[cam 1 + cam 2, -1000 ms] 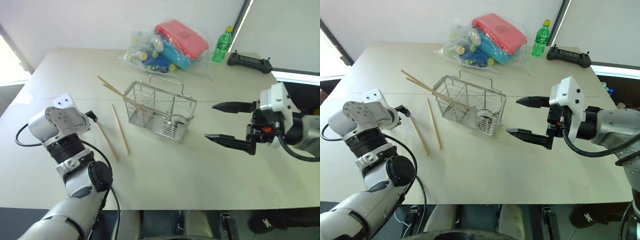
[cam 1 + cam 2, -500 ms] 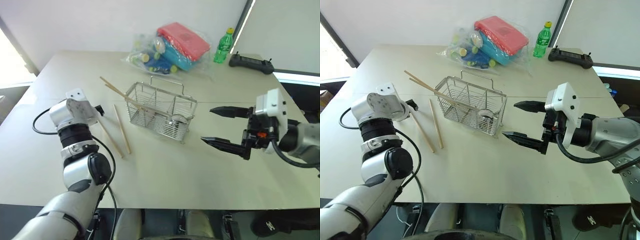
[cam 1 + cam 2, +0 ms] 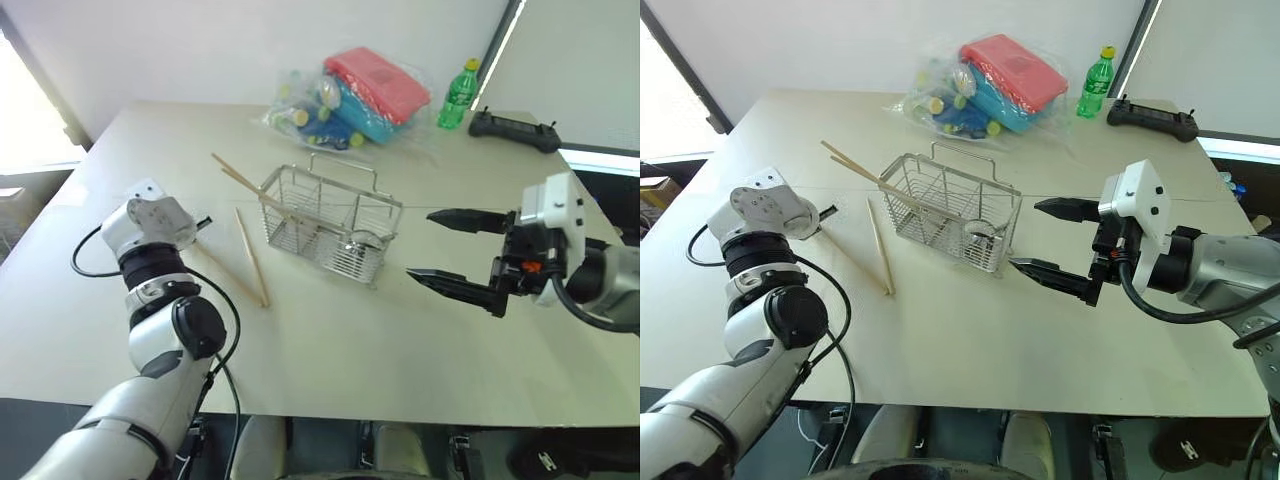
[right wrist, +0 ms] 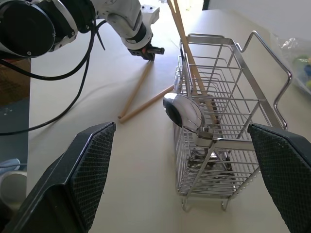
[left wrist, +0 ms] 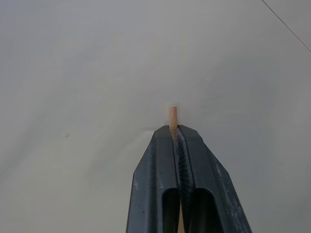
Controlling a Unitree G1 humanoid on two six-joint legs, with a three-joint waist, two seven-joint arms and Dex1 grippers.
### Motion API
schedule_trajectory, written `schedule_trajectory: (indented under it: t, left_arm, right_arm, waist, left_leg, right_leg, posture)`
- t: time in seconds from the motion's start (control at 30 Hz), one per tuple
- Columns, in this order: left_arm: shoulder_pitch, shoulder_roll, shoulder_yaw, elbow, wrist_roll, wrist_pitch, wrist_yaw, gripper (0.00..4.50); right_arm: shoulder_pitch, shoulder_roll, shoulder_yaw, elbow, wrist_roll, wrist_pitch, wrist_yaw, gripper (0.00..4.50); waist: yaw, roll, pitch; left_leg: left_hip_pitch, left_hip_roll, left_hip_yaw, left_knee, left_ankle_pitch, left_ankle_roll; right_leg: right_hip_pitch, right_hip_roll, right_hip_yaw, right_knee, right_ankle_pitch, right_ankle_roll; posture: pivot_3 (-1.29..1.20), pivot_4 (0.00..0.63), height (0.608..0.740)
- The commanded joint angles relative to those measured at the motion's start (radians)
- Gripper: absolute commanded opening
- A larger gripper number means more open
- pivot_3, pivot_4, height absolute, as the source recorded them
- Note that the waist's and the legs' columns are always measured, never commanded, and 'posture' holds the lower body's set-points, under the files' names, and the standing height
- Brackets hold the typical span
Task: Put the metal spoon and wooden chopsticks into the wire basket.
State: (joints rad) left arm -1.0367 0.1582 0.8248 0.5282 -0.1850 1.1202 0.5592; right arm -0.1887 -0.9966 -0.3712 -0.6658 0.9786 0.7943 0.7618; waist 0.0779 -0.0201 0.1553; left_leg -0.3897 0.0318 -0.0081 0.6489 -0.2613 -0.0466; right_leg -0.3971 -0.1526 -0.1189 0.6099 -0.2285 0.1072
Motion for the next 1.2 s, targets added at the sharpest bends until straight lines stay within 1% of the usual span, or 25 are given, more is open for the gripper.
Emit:
schedule_trajectory:
  t: [0.03, 0.27, 0.37, 0.4, 0.47, 0.5, 0.57, 0.63, 0.73, 0.8, 0.9, 1.0, 1.07, 1.2]
  left_arm:
    - [0.015, -0.053, 0.032, 0.058, -0.053, 0.033, 0.020, 0.03]
    - [0.008, -0.018, 0.026, 0.064, -0.079, 0.018, 0.029, 0.03]
    - [-0.017, 0.047, 0.002, 0.081, -0.085, -0.036, -0.007, 0.03]
    - [-0.032, 0.086, -0.018, 0.099, -0.087, -0.075, -0.044, 0.03]
    - [-0.068, 0.158, -0.061, 0.131, -0.094, -0.160, -0.142, 0.03]
    - [-0.083, 0.195, -0.091, 0.145, -0.094, -0.208, -0.203, 0.03]
    - [-0.103, 0.284, -0.193, 0.174, -0.061, -0.347, -0.366, 0.03]
    - [-0.127, 0.359, -0.255, 0.207, -0.052, -0.460, -0.506, 0.03]
    - [-0.184, 0.453, -0.323, 0.252, -0.056, -0.644, -0.718, 0.03]
    - [-0.223, 0.483, -0.356, 0.256, -0.062, -0.757, -0.831, 0.03]
    - [-0.322, 0.495, -0.375, 0.247, -0.105, -0.849, -0.956, 0.03]
    - [-0.386, 0.461, -0.408, 0.199, -0.138, -0.868, -1.040, 0.03]
    - [-0.391, 0.388, -0.403, 0.086, -0.226, -0.779, -1.048, 0.03]
    - [-0.324, 0.275, -0.432, -0.143, -0.315, -0.676, -1.018, 0.03]
  right_arm:
    - [-0.019, -0.014, -0.039, -0.011, 0.019, -0.007, -0.004, 4.50]
    - [-0.034, -0.013, -0.028, 0.001, 0.017, -0.011, -0.009, 4.50]
    - [-0.034, -0.008, -0.023, 0.003, 0.015, -0.012, -0.011, 4.50]
    - [-0.032, -0.008, -0.024, 0.005, 0.014, -0.012, -0.009, 4.50]
    - [-0.023, -0.012, -0.031, 0.012, 0.013, -0.010, -0.001, 4.50]
    - [-0.018, -0.014, -0.036, 0.015, 0.015, -0.007, 0.002, 4.50]
    - [-0.006, -0.019, -0.047, 0.018, 0.017, -0.002, 0.008, 4.50]
    - [0.003, -0.022, -0.055, 0.017, 0.022, 0.004, 0.008, 4.50]
    - [0.022, -0.023, -0.068, 0.008, 0.027, 0.012, 0.007, 4.50]
    - [0.036, -0.020, -0.077, 0.007, 0.025, 0.014, 0.006, 4.50]
    - [0.047, -0.011, -0.078, -0.004, 0.028, 0.018, -0.012, 4.50]
    - [0.057, -0.002, -0.084, -0.017, 0.041, 0.022, -0.030, 4.50]
    - [0.070, 0.004, -0.089, -0.034, 0.049, 0.022, -0.045, 4.50]
    - [0.087, 0.011, -0.100, -0.059, 0.066, 0.023, -0.074, 4.50]
  waist:
    - [0.001, 0.000, 0.000]
    - [0.004, 0.000, 0.000]
    - [0.007, 0.000, 0.000]
    - [0.007, -0.001, 0.000]
    - [0.002, -0.003, 0.002]
    - [-0.005, -0.007, 0.004]
    - [-0.016, -0.014, 0.008]
    - [-0.022, -0.015, 0.008]
    - [-0.031, -0.014, 0.008]
    - [-0.033, -0.014, 0.008]
    - [-0.031, -0.015, 0.008]
    - [-0.035, -0.014, 0.008]
    - [-0.036, -0.014, 0.008]
    - [-0.038, -0.013, 0.008]
  left_leg:
    - [0.000, 0.000, 0.000, 0.000, 0.000, 0.000]
    - [0.000, 0.000, 0.000, 0.000, 0.000, 0.000]
    - [0.000, 0.000, 0.000, 0.000, 0.000, 0.000]
    - [0.000, 0.000, 0.000, 0.000, 0.000, 0.000]
    - [0.000, 0.001, 0.000, -0.001, 0.000, 0.000]
    - [-0.001, 0.001, 0.000, -0.001, 0.000, 0.000]
    - [-0.004, 0.002, 0.000, -0.002, 0.000, -0.001]
    - [-0.006, 0.002, 0.001, -0.002, 0.001, -0.001]
    - [-0.009, 0.002, 0.002, -0.003, 0.001, -0.001]
    - [-0.010, 0.002, 0.002, -0.004, 0.000, -0.001]
    - [-0.011, 0.002, 0.001, -0.005, 0.000, -0.001]
    - [-0.014, 0.002, 0.001, -0.003, 0.000, 0.000]
    - [-0.014, 0.001, 0.001, -0.002, 0.000, 0.000]
    - [-0.014, 0.001, 0.001, -0.002, -0.001, 0.001]
  right_leg:
    - [0.000, 0.000, 0.000, 0.000, 0.000, 0.000]
    - [0.000, 0.000, 0.000, 0.000, 0.000, 0.000]
    - [0.000, 0.000, 0.000, 0.000, 0.000, 0.000]
    - [-0.001, 0.001, 0.000, 0.000, 0.000, 0.000]
    - [-0.002, 0.001, -0.001, 0.000, 0.000, 0.000]
    - [-0.003, 0.001, -0.001, 0.000, 0.000, -0.001]
    - [-0.007, 0.002, -0.001, 0.001, 0.000, -0.001]
    - [-0.009, 0.002, -0.001, 0.001, 0.003, -0.004]
    - [-0.011, 0.002, -0.001, -0.002, 0.003, -0.004]
    - [-0.010, 0.001, -0.001, -0.003, 0.003, -0.003]
    - [-0.009, 0.002, -0.003, -0.006, 0.003, -0.003]
    - [-0.009, 0.002, -0.003, -0.011, 0.005, 0.001]
    - [-0.008, 0.001, -0.003, -0.013, 0.007, 0.003]
    - [-0.007, 0.001, -0.003, -0.013, 0.007, 0.004]
  posture:
    - [0.00, 0.150, 0.678]
    - [0.00, 0.150, 0.678]
    - [0.00, 0.150, 0.678]
    - [0.00, 0.150, 0.678]
    - [0.00, 0.150, 0.678]
    - [0.00, 0.150, 0.678]
    - [0.00, 0.150, 0.678]
    - [0.00, 0.150, 0.678]
    - [0.00, 0.150, 0.678]
    - [0.00, 0.150, 0.678]
    - [0.00, 0.150, 0.678]
    - [0.00, 0.150, 0.678]
    - [0.00, 0.150, 0.678]
    - [0.00, 0.150, 0.678]
